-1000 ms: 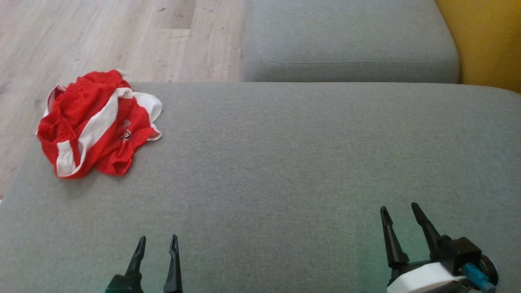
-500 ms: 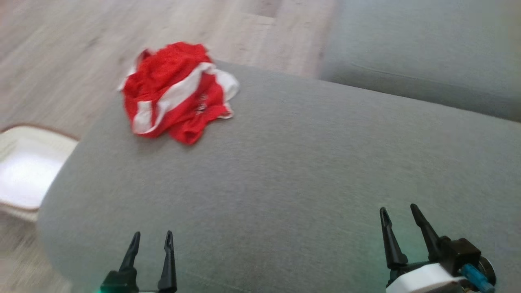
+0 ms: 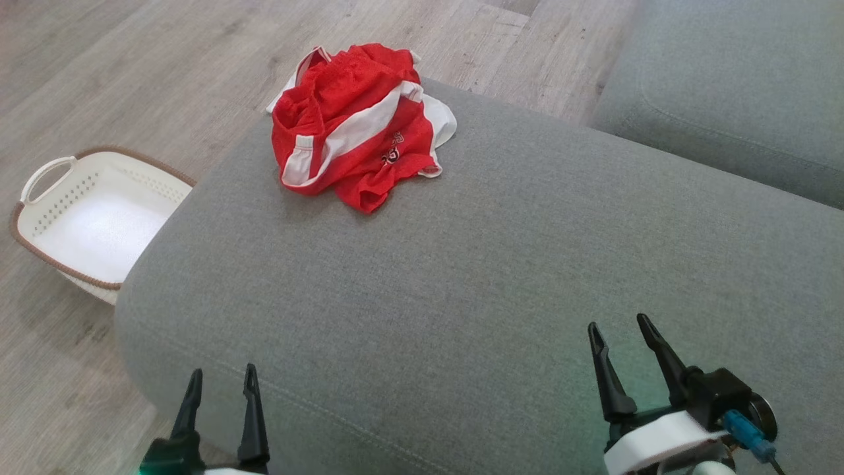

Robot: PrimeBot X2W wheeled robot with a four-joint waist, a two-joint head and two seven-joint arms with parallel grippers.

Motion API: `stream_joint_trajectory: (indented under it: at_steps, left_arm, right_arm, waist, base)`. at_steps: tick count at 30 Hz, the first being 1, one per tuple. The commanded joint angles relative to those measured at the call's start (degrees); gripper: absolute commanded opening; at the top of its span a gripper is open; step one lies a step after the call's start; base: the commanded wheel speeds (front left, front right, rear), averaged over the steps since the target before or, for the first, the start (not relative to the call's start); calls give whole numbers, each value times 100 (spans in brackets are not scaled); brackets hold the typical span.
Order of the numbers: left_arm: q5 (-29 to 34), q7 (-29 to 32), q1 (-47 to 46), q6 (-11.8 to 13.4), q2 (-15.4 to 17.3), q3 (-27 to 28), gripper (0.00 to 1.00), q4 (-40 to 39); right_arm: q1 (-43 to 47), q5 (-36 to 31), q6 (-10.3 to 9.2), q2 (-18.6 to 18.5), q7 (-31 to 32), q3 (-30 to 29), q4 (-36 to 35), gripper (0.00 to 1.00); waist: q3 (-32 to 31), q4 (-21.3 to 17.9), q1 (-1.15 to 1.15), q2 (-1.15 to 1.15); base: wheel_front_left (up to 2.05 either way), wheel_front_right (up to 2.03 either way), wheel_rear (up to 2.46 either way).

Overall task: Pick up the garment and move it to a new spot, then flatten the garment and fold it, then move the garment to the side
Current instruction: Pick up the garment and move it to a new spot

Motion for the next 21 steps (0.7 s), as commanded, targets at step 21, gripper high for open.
stream_joint_trajectory:
  at_steps: [21]
  left_arm:
    - [-6,1171,-2614,-548,1786,1097,100,-2141]
  right_arm:
    - [-391,-513,44,-56,530,-140,-1277,100]
  waist:
    - [790,-299,0,0]
  base:
    - [0,0,0]
